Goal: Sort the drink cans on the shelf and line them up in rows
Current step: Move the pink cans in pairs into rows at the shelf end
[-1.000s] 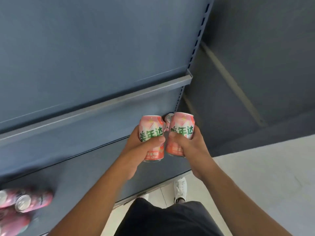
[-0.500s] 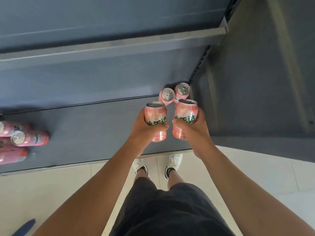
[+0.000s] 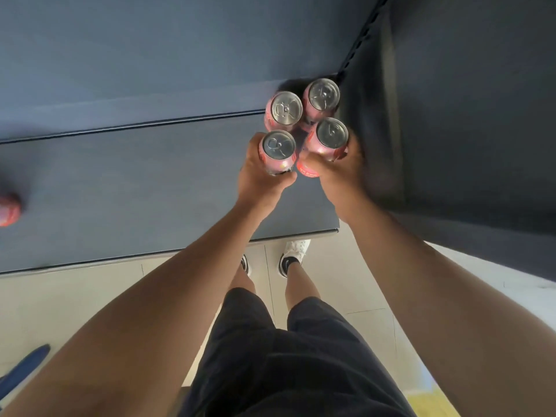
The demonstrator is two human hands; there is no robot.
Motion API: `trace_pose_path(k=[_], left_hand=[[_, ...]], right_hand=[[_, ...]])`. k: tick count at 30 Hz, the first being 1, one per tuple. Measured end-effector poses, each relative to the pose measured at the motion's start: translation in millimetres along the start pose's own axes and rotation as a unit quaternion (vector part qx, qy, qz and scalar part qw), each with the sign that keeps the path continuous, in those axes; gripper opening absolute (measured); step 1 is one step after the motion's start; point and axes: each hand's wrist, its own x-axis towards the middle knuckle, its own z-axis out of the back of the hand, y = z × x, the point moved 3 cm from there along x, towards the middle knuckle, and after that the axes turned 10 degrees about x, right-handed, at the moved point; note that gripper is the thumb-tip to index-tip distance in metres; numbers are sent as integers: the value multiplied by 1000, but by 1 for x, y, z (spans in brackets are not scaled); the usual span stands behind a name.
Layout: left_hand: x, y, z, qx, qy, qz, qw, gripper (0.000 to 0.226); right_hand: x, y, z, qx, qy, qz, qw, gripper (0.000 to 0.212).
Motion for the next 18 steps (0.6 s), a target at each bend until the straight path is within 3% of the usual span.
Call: trace_pose_path(k=[5, 10, 18], left_hand=[[17, 8, -15, -19, -14, -36, 999, 62], [27, 13, -28, -44, -28, -70, 996, 69], [35, 22, -38, -89, -47, -89, 991, 72]], right_hand=[[18, -15, -3, -27, 7, 17, 999, 49], [26, -24, -9, -31, -19, 31, 999, 61], [28, -26, -12, -42, -28, 40, 998, 61]])
